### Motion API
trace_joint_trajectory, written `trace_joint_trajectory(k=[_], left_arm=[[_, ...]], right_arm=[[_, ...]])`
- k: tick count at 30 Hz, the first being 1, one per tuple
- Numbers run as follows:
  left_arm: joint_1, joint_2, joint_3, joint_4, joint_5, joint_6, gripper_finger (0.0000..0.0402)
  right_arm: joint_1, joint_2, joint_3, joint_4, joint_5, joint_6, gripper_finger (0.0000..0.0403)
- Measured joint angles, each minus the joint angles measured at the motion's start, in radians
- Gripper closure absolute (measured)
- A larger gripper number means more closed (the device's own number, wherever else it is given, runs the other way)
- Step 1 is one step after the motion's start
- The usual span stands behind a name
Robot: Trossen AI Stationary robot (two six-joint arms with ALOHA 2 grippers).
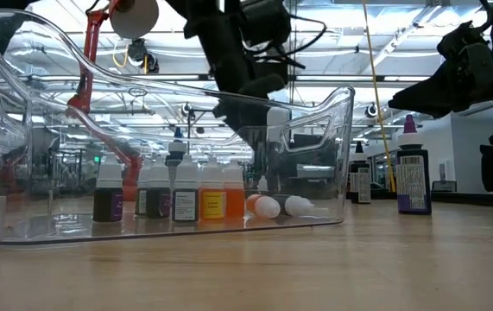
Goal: Pick & Place food coloring
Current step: Put the small black food coloring into the bin
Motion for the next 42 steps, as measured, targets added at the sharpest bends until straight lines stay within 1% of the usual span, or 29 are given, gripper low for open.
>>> trace_joint_trajectory(k=[5,7,10,12,18,21,24,35,42], left_arm=[[0.043,0.015,0.0,0.004,0.068,-0.026,0.023],[0.051,0.027,0.0,0.028,0.084,-0.028,0.0216],[0.057,0.039,-0.001,0.028,0.093,-0.025,0.0205],[0.057,0.051,0.0,0.06,0.094,-0.016,0.0205],[0.057,0.077,0.0,0.065,0.093,0.0,0.0212],[0.057,0.084,0.0,0.075,0.094,0.001,0.021],[0.057,0.09,0.001,0.077,0.07,0.002,0.0206],[0.059,0.093,0.002,0.074,0.068,-0.013,0.0201],[0.059,0.092,0.002,0.071,-0.028,-0.042,0.0201]], right_arm=[[0.0,0.0,0.0,0.0,0.0,0.0,0.0261],[0.0,0.0,0.0,0.0,0.0,0.0,0.0261],[0.0,0.0,0.0,0.0,0.0,0.0,0.0261],[0.0,0.0,0.0,0.002,0.0,0.0,0.0261],[0.0,0.002,-0.001,0.004,0.0,0.0,0.0261],[0.0,0.004,-0.001,0.001,0.0,0.0,0.0261],[0.0,0.007,-0.001,0.0,0.0,0.0,0.0261],[0.0,0.007,-0.001,0.0,0.0,0.0,0.0261],[0.0,0.007,-0.001,0.0,0.0,0.0,0.0261]])
